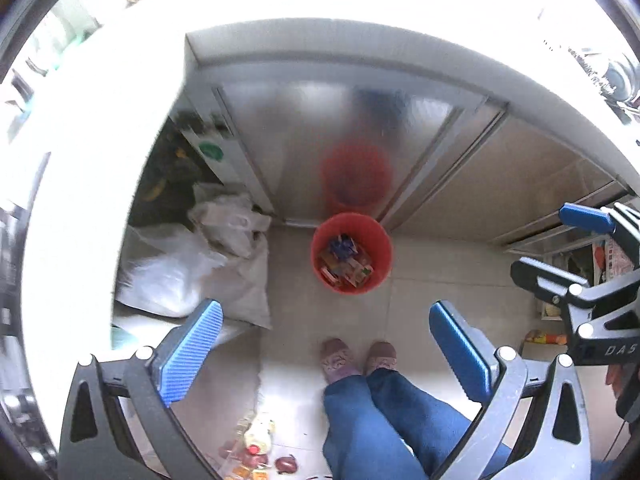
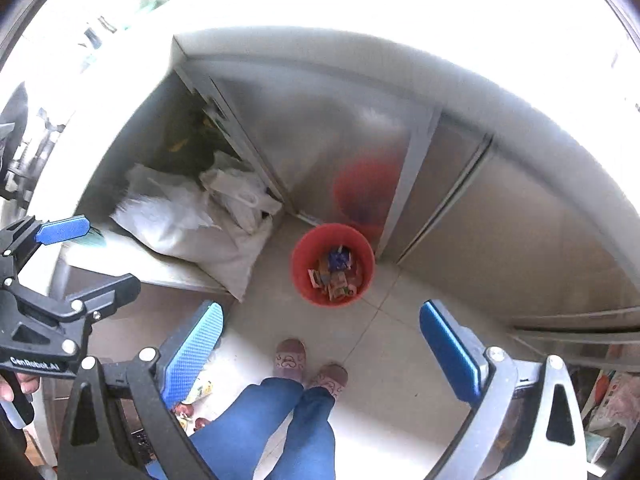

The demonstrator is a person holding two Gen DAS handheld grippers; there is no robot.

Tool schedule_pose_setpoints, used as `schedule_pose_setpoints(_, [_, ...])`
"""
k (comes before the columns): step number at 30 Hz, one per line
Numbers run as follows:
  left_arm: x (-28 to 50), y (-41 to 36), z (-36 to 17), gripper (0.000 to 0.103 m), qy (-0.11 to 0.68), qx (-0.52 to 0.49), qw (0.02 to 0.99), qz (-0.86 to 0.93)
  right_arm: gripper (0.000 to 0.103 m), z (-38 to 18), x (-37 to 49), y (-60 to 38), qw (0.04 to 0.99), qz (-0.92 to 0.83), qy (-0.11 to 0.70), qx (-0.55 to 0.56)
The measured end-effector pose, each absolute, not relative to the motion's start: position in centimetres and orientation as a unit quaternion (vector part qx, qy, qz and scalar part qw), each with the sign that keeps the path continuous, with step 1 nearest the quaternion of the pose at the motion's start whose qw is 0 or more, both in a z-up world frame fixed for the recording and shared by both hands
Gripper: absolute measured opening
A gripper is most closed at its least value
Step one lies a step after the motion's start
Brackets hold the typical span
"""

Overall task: Collect trash
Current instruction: 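Raise both tools back up to the counter toward the blue lid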

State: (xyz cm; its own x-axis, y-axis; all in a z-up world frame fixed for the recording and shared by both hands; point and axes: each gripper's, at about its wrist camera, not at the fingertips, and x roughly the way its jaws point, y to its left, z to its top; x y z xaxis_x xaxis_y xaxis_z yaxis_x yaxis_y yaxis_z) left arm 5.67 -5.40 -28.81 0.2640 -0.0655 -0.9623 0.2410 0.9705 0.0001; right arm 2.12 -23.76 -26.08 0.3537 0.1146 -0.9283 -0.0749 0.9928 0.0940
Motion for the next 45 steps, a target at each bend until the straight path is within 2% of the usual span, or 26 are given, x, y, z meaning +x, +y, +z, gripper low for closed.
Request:
schedule_pose_setpoints(11, [8.4,-4.5,-18.2,0.103,0.528,0.08,0.841,-0.083,0.099,-16.9,4.3,-22.2,0.862,0.082,0.5,-0.02])
schedule_pose_setpoints(23, [18.6,0.8,-12.8,0.103,0.506,0.046,0.858,-0.079,0.099,-11.8,14.3,-20.0,0.879,0.078,0.47,-0.012])
schedule_pose_setpoints(36, [34.1,8.9,-11.7,0.103,0.515,0.004,0.855,-0.051,0.099,-8.7,28.7,-14.3,0.882,0.08,0.464,-0.008])
schedule_pose_setpoints(45, [42.0,12.3,-14.9,0.103,0.533,0.002,0.846,-0.021,0.099,-10.9,38.3,-10.6,0.869,0.109,0.482,-0.025])
